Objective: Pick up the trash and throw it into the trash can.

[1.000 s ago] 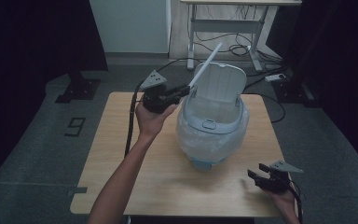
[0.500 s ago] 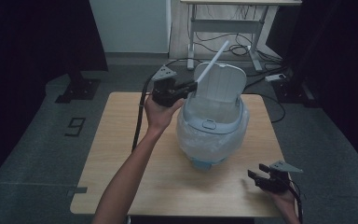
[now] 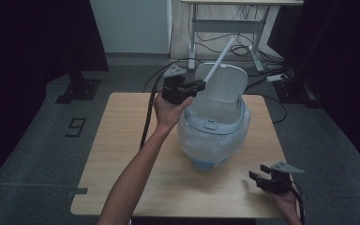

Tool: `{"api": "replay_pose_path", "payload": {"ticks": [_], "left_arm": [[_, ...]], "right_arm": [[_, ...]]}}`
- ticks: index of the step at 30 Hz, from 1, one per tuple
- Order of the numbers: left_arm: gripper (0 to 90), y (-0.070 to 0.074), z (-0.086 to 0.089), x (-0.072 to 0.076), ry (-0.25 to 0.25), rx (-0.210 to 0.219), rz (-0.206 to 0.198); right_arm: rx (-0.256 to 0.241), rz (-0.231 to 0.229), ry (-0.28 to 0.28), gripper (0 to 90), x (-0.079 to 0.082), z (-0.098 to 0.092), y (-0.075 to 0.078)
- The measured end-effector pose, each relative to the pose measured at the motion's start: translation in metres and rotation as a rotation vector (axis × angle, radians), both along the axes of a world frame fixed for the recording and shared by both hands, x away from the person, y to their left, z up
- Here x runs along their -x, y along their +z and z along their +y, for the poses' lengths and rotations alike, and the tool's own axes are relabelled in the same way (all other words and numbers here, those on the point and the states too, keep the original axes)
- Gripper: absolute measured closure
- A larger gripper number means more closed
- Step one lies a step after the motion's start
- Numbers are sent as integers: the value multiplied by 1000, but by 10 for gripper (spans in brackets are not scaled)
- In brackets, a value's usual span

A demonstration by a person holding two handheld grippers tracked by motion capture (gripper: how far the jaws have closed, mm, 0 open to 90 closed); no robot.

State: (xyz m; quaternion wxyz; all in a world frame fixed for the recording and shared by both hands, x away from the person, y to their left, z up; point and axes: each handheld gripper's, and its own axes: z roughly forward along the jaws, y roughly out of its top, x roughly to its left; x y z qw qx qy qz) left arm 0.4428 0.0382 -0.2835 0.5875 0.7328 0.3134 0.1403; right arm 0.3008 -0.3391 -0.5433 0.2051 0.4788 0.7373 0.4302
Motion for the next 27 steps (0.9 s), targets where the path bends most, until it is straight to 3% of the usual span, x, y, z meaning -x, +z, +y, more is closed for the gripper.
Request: {"api": "replay_pose_path", "payload": {"ticks": [14,23,25,26,27], "left_arm": [[790,-9,-24,-9,-27,-59,39],[789,-14,-29,-10,-32,-73,46],[781,-15,-30,-10,-15,-83,49],[719,-15,-31,-10,19,-95,41],[587,-16,-32,-10,44,-104,50]], "right_arm": [[7,3,9,349,0,1,-1],[17,8,16,349,-1,2,-2],[18,9,18,349,-1,2,-2],[18,10,18,349,-1,2,-2],[18,11,19,349,-1,2,-2]]}}
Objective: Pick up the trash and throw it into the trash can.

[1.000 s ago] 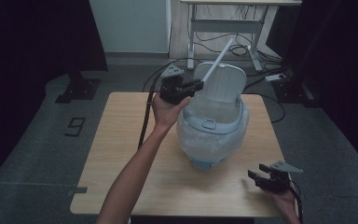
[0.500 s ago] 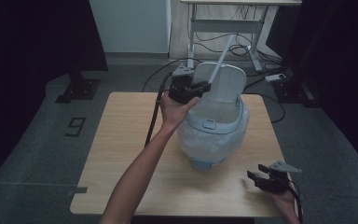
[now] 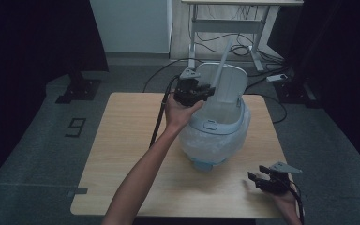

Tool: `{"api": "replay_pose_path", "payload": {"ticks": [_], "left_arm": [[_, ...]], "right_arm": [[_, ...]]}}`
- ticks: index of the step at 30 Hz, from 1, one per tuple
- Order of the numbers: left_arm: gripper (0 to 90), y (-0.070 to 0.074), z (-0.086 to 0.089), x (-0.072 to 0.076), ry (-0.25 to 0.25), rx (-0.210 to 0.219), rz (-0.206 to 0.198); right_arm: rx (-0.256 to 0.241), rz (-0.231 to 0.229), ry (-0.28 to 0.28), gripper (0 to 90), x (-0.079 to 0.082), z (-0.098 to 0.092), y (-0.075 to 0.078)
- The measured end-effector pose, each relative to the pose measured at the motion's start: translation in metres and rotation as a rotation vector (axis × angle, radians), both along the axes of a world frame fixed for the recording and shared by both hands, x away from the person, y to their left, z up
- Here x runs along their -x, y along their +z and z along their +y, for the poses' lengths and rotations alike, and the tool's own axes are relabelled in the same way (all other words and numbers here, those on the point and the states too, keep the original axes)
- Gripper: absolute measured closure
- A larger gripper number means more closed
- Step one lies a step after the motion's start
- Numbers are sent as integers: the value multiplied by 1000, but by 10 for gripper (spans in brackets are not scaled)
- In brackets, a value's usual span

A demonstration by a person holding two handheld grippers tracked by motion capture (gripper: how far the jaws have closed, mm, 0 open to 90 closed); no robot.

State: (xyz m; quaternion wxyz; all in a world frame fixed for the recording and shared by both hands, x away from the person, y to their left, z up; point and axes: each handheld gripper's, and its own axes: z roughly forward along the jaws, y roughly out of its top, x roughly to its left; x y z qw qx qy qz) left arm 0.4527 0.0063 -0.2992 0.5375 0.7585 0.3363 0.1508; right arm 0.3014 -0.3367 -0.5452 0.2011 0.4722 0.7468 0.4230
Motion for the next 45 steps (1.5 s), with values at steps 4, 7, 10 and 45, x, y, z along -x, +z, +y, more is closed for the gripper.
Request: {"api": "replay_pose_path", "payload": {"ticks": [4,7,10,45], "left_arm": [[391,-1,8,3,-27,7,3],[310,0,17,9,-60,17,10],[286,-2,29,19,-80,14,-11],[248,-126,155,110,21,-53,2]], "right_arm": [[-1,1,-1,349,0,-1,0],[1,3,-2,349,-1,-1,0],[3,2,-2,349,0,-1,0],[28,3,-2,348,0,5,-1]]}}
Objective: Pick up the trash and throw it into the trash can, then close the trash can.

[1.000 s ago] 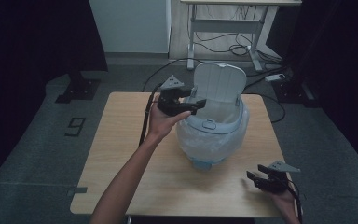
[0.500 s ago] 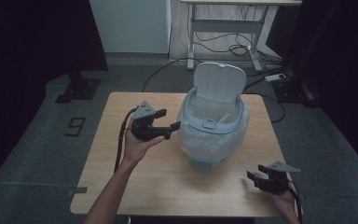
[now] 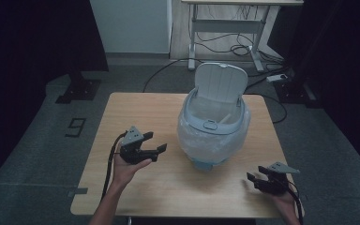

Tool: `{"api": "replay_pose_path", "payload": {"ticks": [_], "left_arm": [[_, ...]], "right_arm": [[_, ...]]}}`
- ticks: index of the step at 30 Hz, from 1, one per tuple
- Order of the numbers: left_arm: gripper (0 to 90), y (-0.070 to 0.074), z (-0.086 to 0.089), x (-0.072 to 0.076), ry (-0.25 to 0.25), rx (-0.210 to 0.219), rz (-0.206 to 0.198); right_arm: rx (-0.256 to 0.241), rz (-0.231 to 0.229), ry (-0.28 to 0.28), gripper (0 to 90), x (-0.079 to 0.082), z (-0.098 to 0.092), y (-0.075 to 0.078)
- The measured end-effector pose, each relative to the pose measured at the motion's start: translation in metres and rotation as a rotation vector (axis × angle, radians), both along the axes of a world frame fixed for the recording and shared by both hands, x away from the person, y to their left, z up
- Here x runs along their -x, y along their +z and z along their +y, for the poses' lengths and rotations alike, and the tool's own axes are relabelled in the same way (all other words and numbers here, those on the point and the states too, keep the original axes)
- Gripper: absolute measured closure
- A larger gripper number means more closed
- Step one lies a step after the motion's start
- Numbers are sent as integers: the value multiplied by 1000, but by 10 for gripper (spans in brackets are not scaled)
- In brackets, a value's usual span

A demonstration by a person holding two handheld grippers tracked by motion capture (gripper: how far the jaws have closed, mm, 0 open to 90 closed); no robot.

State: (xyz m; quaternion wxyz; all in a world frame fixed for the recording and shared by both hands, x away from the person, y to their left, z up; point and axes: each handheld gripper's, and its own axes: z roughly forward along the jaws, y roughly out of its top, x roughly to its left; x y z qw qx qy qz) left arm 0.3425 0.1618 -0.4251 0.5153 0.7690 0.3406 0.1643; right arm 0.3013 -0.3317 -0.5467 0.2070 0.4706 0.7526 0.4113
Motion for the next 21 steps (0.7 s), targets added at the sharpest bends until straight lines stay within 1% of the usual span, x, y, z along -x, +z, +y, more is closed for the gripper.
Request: {"api": "replay_pose_path", "payload": {"ticks": [3,4,6,13,17,19,21], "left_arm": [[250,-7,3,-1,11,1,15],[250,-8,3,-1,12,-5,15],[251,-10,3,0,16,-18,9],[255,-12,1,-1,9,-14,14],[259,-16,-1,-2,5,-19,26],[259,-18,-1,-3,5,-20,36],[259,-21,-1,-2,3,-17,44]], "right_arm": [[-1,1,-1,348,0,0,0],[-2,3,-2,348,0,0,0],[1,4,-1,347,-1,0,0],[-3,-2,-2,343,0,0,1],[-2,-8,-11,340,0,-2,3],[-11,-17,-20,340,1,-3,6],[-36,-20,-26,340,1,-4,10]]}}
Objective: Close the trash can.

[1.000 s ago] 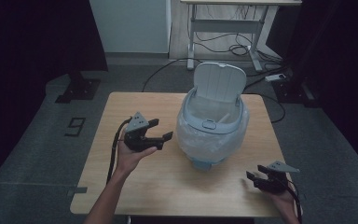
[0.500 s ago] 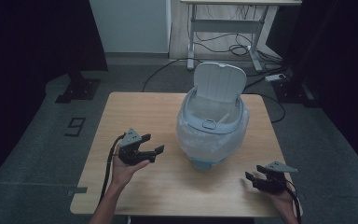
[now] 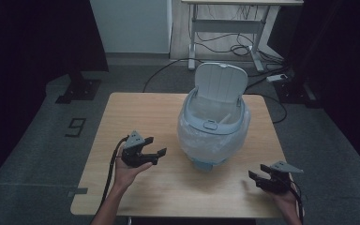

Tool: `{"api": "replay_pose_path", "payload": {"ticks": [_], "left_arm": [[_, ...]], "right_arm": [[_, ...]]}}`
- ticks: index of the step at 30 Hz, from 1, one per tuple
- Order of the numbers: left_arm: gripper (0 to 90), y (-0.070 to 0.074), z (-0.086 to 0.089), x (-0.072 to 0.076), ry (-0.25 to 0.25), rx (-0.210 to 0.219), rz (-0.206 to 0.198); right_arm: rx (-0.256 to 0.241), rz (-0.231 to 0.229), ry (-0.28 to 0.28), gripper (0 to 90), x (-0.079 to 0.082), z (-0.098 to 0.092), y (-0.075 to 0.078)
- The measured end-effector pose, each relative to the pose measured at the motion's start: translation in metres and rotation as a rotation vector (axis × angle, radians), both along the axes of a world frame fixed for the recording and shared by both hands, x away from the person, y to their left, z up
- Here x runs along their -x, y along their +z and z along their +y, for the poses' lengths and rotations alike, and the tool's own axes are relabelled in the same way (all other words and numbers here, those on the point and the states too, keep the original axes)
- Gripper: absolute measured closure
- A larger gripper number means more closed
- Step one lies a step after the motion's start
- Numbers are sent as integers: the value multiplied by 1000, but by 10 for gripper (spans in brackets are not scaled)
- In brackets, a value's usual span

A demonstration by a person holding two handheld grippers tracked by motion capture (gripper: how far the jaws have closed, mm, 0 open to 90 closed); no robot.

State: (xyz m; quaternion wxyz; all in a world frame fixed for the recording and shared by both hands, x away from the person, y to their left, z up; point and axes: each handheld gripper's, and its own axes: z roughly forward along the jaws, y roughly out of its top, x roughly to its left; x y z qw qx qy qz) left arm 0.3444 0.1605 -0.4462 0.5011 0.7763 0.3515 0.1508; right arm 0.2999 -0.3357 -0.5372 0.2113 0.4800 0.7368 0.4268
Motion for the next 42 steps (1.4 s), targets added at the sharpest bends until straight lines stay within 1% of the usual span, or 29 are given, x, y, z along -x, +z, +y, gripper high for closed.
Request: {"api": "replay_pose_path", "payload": {"ticks": [2,6,7,8,10,14,22,25,32,37,42], "left_arm": [[259,-3,-1,1,-5,-3,6],[259,-8,-3,1,-11,-10,15],[259,-9,-4,0,-15,-14,17],[259,-10,-4,0,-17,-15,19],[259,-11,-4,0,-21,-13,24],[259,-12,-2,0,-22,-12,28],[259,-13,1,2,-21,-9,33],[259,-14,2,1,-24,-12,35],[259,-16,4,-1,-29,-16,51],[258,-17,5,-2,-34,-16,59],[258,-18,6,-3,-37,-16,66]], "right_arm": [[-10,-9,-2,340,0,0,5],[-21,-49,3,340,1,0,19],[-30,-57,1,340,1,0,22],[-51,-62,-1,340,0,-1,27],[-78,-67,-2,340,-1,-1,33],[-100,-81,-5,333,-5,-3,48],[-150,-126,16,333,-14,-3,88],[-146,-129,31,333,-18,-2,98],[-173,-142,44,333,-28,-3,124],[-187,-151,60,333,-37,-2,146],[-179,-163,81,321,-45,5,167]]}}
